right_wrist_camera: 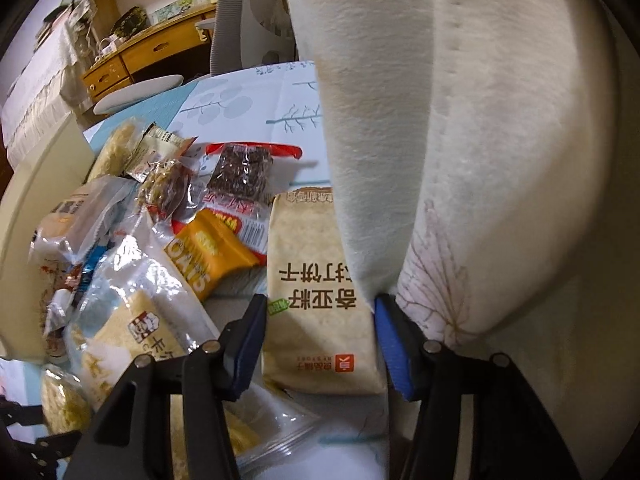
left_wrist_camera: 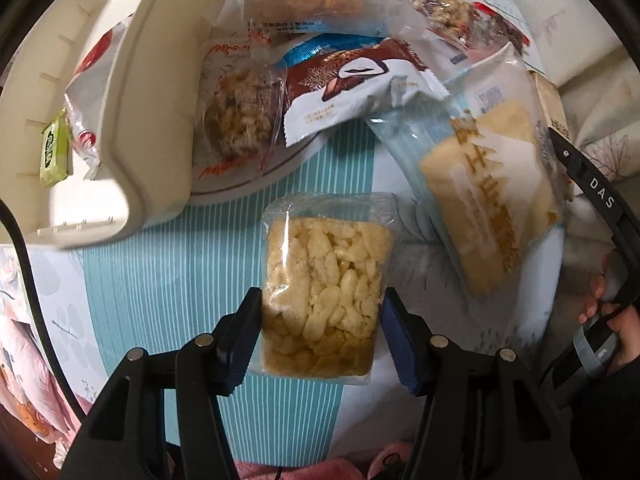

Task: Organize snacks
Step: 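Lift both held bags and carry them over the white tray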

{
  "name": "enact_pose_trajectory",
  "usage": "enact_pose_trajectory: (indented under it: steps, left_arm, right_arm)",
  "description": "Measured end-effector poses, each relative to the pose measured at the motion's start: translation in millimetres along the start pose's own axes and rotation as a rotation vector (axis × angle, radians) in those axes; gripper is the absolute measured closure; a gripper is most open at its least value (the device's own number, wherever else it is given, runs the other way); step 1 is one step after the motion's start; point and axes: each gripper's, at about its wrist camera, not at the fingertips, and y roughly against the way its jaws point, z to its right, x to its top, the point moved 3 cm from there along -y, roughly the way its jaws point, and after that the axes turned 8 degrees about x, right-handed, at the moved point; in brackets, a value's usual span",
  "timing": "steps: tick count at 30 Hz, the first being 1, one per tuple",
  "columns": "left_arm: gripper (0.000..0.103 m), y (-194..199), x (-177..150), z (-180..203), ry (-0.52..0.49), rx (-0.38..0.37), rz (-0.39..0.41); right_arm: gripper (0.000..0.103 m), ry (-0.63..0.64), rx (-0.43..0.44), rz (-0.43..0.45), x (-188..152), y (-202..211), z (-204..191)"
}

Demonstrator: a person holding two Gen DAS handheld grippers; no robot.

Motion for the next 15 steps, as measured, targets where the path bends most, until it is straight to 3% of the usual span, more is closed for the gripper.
enact_pose_trajectory:
  steps: [5,15]
  left_arm:
    - [0.046,18.5,-17.6,-6.4,-0.04,-0.015,0.023]
    - [0.046,67.1,-23.0,-20.4,-0.127,-0.046,0.075]
  right_arm:
    - [0.049,-0.088,0.05,-0.015,-12.1,11.5,7.9]
    - [0.049,-0.238,0.118,-0.03,-34.6,38.9,15.6]
